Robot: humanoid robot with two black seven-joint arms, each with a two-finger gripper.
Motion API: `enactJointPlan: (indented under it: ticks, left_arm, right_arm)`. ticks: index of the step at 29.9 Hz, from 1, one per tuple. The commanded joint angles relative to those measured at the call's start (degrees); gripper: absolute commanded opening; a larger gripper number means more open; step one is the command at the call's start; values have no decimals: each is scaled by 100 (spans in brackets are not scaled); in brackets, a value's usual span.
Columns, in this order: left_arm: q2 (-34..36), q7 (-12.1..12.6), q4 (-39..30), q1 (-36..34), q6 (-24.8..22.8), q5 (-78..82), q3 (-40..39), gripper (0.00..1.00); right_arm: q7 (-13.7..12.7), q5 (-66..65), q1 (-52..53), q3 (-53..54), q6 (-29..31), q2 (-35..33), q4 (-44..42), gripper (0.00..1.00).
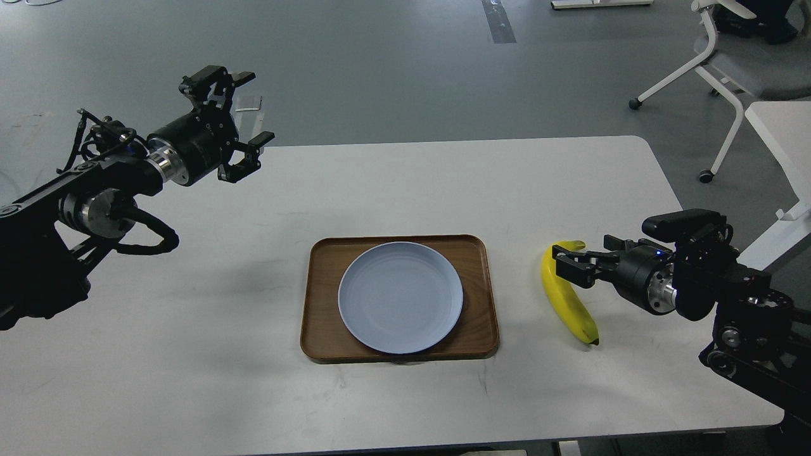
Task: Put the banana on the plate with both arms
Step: 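Lower the right gripper onto the yellow banana and grasp it, then lift the banana with the right gripper and lower it onto the plate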
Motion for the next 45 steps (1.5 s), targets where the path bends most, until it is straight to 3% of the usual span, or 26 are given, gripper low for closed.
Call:
enactJointPlan:
  ticks: [1,12,23,25,26,27,31,33,45]
  left_arm:
    - [55,-2,0,26,-15,2,0,98]
    - [64,-11,8,123,-42,2,0,98]
    - [126,-240,0,176,-33,19,9,98]
    - [178,-240,0,185,-42,19,9,98]
    - [196,-240,0,185,-42,19,9,98]
    - [205,-240,0,185,-42,19,18,98]
    - [205,-248,0,202,-42,28,27,98]
    - [187,-248,0,220,-33,28,44,98]
    - [257,-248,0,272,-33,28,62,98]
  right_arm:
    - [-42,-91,-6,-118,28,90,-38,98]
    - [-95,-196,3,-259,28,318,-442,90]
    - [-192,-170,-85,-259,-147,1039,-908,88]
    - [-349,-170,-85,-277,-77,1092,-917,65]
    - [-420,-170,-85,-277,-68,1101,-917,58]
    - [-542,-170,-85,-277,-60,1101,-917,41]
    - [-684,-170,-85,-277,-77,1074,-917,9]
    - [-684,-170,-94,-268,-147,1074,-908,0]
    - [-596,-91,151,-154,-525,1478,-602,0]
